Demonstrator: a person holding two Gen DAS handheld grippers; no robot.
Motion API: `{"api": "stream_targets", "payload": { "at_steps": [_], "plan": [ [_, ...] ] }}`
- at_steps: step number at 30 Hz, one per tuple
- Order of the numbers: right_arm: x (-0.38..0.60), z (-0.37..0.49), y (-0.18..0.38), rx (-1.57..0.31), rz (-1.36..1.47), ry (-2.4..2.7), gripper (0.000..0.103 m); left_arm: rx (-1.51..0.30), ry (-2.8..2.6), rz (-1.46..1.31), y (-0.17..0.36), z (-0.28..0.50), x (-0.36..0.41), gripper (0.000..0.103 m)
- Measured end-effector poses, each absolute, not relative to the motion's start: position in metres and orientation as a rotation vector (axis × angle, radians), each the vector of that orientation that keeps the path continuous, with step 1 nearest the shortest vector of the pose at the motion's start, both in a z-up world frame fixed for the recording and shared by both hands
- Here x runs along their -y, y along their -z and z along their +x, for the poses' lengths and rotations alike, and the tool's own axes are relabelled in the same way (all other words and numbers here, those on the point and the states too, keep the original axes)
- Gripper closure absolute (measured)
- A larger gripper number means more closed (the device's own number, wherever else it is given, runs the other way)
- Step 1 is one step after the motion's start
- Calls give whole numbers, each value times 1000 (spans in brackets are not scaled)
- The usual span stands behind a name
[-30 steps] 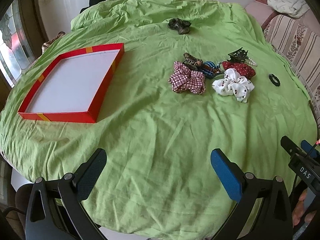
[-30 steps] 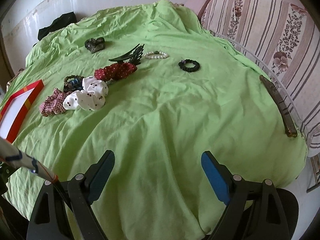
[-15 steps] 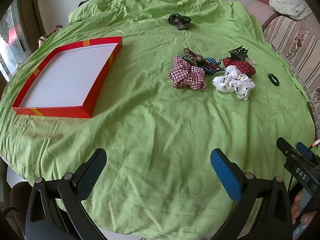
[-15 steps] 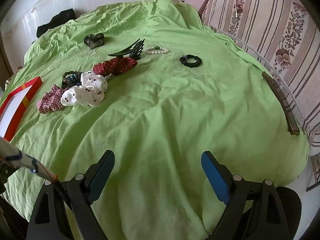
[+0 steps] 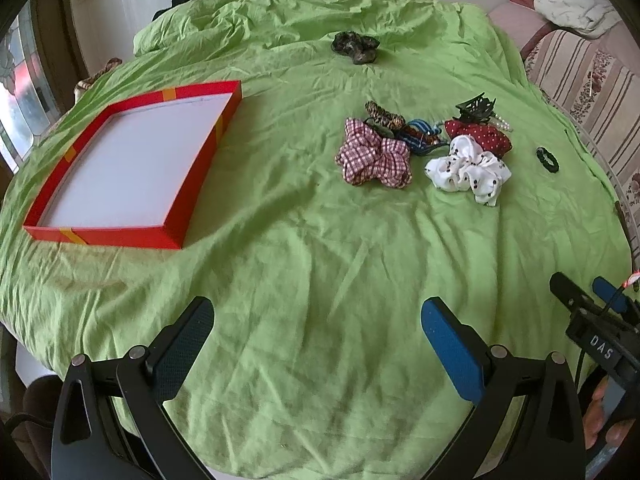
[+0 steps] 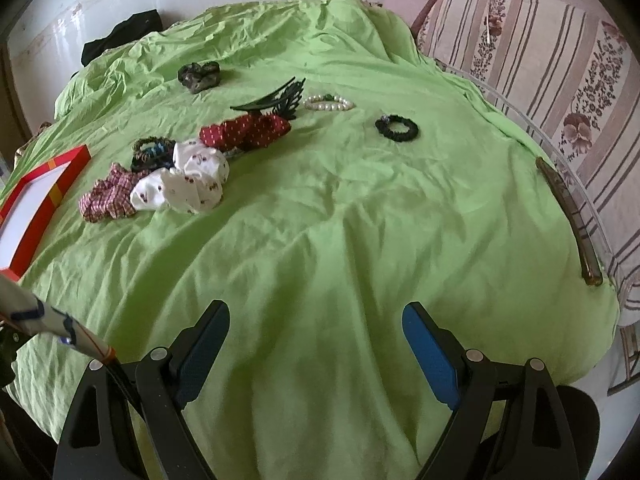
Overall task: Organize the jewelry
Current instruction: 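Move both tools toward the pile of scrunchies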
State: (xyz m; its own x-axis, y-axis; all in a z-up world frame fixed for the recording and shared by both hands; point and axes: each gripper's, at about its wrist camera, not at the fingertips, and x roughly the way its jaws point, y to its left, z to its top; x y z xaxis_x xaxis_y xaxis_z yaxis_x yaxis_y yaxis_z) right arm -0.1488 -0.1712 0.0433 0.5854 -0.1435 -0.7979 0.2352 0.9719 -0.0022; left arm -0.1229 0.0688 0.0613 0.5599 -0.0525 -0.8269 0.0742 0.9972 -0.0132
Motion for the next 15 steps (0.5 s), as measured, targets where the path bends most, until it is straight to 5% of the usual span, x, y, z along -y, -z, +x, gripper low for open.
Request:
{"api": "stream_targets", "payload": {
  "at_steps": [5, 11, 15],
  "plan": [
    [173, -138, -54, -902, 115, 209, 12, -956, 81, 29, -69, -117, -72, 1],
    [169, -120, -64, -898, 124, 164, 12, -990, 106, 22, -67, -107, -76, 24],
    [164, -109, -65, -907, 136, 124, 17, -998, 107, 27, -67, -100, -78, 24]
  ]
}}
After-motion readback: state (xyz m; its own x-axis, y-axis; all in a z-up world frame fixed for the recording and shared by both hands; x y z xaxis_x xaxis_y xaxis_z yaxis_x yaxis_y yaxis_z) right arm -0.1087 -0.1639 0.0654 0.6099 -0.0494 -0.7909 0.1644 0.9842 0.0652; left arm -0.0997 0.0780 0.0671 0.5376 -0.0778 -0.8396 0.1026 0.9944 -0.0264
